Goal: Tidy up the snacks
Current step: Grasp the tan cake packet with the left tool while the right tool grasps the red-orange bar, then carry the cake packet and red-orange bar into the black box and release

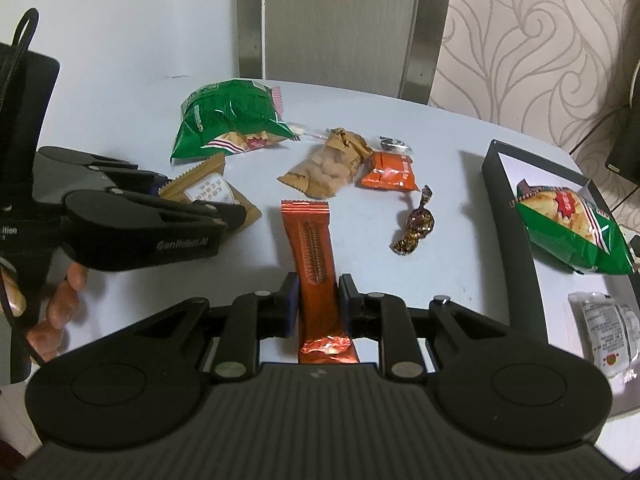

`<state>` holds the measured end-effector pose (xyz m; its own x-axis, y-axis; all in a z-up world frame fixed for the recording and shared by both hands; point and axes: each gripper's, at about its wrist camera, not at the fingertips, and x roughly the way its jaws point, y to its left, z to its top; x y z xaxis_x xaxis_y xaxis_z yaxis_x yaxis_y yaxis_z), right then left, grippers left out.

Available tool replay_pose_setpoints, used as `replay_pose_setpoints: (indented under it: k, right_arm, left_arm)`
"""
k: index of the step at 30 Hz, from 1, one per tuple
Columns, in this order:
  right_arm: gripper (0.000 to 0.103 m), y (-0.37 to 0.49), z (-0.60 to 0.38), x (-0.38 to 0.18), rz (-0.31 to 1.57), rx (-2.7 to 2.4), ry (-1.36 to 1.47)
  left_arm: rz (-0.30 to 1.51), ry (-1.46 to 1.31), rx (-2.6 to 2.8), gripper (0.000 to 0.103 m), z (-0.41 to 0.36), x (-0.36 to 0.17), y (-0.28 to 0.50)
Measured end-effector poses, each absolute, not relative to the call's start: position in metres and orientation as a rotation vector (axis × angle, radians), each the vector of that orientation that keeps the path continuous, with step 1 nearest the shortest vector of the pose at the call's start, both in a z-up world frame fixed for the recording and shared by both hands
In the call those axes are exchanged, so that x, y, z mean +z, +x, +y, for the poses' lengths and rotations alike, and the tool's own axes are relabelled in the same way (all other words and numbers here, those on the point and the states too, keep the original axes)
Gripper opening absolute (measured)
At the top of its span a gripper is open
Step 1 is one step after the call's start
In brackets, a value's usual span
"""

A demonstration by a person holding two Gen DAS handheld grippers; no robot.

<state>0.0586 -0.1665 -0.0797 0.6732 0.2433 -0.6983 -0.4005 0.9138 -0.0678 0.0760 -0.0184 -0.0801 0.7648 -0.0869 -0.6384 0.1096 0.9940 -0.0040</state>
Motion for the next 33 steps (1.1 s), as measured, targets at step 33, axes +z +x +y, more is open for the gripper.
replay_pose_setpoints:
  k: [33]
  right_arm:
    - [0.024,0.028,-0.218,-0.037,0.648,0.327,-0.126]
  left_arm:
    - [0.636,-0.001,-0.187,0.037,-0.081,-0.040,0.091]
